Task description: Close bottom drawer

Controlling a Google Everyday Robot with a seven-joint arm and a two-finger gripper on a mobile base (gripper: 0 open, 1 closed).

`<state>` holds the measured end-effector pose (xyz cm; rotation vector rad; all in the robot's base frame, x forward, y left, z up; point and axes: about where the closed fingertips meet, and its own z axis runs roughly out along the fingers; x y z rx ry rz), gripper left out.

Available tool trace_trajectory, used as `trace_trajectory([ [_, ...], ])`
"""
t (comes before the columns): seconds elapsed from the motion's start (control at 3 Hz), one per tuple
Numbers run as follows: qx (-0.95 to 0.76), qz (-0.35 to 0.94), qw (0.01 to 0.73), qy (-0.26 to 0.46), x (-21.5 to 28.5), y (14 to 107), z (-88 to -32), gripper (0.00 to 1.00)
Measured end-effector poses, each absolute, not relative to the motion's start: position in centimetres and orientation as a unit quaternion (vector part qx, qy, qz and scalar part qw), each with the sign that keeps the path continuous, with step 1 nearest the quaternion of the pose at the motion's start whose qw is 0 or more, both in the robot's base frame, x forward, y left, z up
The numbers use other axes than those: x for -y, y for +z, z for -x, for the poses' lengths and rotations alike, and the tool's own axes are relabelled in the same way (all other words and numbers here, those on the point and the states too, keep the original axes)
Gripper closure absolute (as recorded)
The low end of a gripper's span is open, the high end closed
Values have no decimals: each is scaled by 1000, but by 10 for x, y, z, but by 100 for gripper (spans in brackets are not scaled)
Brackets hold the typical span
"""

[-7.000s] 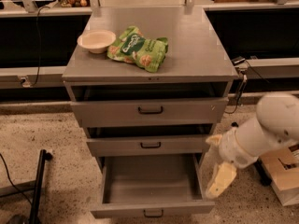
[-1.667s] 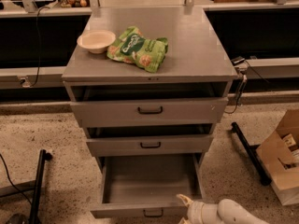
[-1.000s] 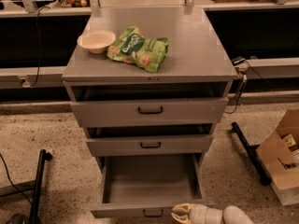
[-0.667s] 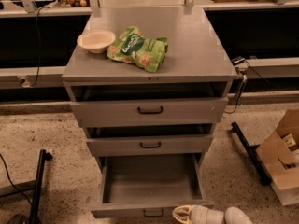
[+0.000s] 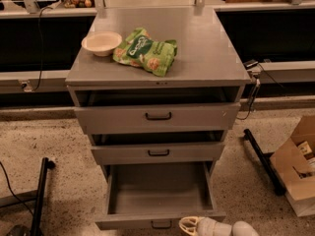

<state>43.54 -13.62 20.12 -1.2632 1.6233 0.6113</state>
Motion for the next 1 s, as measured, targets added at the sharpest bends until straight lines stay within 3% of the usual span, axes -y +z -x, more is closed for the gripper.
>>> trace_trajectory([
  [0.33,-651,511,511,232,142,157,-440,100],
  [1.0,-647,514,509,243,138,152,-440,100],
])
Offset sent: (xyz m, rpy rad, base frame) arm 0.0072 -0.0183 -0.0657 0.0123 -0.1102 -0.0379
